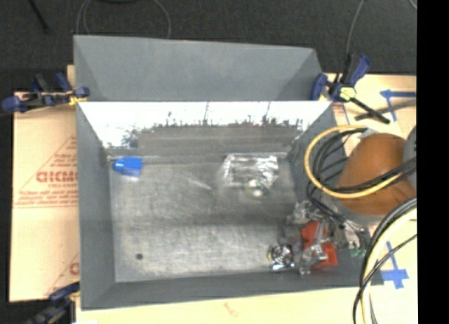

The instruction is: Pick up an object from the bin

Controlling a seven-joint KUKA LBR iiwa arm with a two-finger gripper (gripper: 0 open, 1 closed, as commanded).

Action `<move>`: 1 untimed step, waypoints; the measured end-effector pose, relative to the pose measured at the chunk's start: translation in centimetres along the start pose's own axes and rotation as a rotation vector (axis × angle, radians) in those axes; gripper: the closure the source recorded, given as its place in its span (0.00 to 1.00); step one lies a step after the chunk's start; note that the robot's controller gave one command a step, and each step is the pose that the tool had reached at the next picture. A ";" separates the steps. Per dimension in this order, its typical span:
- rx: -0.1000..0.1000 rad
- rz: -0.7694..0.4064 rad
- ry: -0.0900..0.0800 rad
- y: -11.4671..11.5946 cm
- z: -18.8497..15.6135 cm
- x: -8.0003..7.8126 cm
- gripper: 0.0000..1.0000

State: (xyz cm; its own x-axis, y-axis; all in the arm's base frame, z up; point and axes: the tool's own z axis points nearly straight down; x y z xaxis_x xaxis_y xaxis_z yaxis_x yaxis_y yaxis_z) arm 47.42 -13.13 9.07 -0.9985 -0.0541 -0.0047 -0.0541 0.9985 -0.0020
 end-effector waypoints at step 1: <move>0.000 -0.009 -0.002 0.3 -0.1 -0.3 1.00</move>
Offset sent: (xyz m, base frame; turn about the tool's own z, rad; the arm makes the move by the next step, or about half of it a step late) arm 0.0000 0.0000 0.0000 0.0000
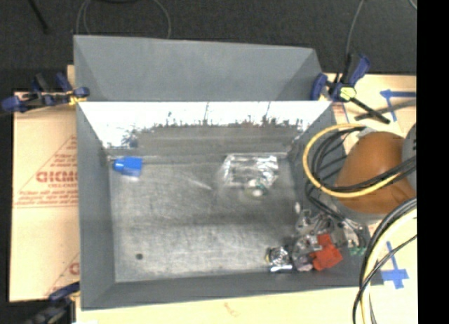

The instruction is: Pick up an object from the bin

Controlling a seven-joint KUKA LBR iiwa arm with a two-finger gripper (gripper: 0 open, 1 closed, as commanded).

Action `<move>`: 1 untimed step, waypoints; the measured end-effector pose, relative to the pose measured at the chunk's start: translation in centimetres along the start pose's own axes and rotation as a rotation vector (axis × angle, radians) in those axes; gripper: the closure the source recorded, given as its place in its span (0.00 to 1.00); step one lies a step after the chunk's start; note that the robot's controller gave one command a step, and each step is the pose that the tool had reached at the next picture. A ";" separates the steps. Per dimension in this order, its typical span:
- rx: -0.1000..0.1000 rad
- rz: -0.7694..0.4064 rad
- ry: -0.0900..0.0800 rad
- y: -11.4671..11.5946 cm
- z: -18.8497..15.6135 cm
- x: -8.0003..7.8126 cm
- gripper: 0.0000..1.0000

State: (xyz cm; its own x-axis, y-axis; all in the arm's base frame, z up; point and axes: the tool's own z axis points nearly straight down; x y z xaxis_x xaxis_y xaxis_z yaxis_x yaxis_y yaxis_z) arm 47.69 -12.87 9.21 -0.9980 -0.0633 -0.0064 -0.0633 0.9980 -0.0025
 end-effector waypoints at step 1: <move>0.000 -0.002 0.001 0.0 0.0 0.0 0.00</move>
Offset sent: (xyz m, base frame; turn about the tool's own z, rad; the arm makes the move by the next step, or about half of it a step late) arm 0.0000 0.0000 0.0000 0.0000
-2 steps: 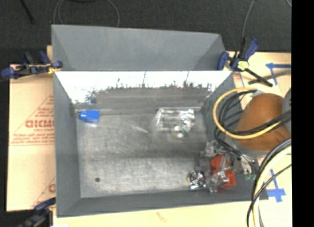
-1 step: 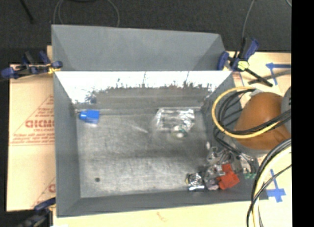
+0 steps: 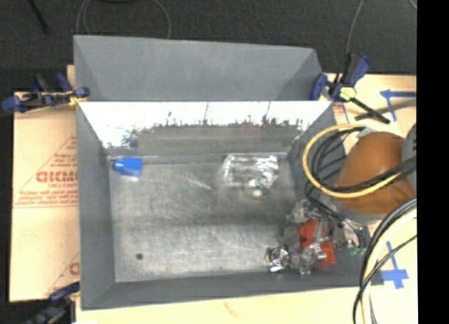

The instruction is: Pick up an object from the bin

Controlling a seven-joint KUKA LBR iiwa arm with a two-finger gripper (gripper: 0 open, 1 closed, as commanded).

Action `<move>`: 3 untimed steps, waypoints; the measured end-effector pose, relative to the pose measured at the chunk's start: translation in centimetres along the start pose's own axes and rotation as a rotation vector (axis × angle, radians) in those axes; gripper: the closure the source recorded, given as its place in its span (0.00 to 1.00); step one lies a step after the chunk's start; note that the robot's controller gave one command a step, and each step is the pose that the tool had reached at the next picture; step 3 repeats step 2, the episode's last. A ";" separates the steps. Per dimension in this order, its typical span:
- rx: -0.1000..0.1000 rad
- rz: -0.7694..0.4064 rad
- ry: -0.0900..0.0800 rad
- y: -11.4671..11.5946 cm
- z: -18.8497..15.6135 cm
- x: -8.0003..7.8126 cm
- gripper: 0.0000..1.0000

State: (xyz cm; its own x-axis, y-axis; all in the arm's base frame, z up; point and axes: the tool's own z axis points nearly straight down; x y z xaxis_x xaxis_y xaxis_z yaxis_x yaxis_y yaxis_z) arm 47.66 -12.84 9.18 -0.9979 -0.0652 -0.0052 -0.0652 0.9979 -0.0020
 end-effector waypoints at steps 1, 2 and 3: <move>0.000 -0.003 -0.001 0.0 0.0 0.0 1.00; 0.003 0.012 -0.006 -1.3 -12.5 -1.2 1.00; 0.003 0.012 -0.006 -1.3 -12.5 -1.2 1.00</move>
Offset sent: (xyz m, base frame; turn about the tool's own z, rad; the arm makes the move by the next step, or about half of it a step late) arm 0.0000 0.0000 0.0000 0.0000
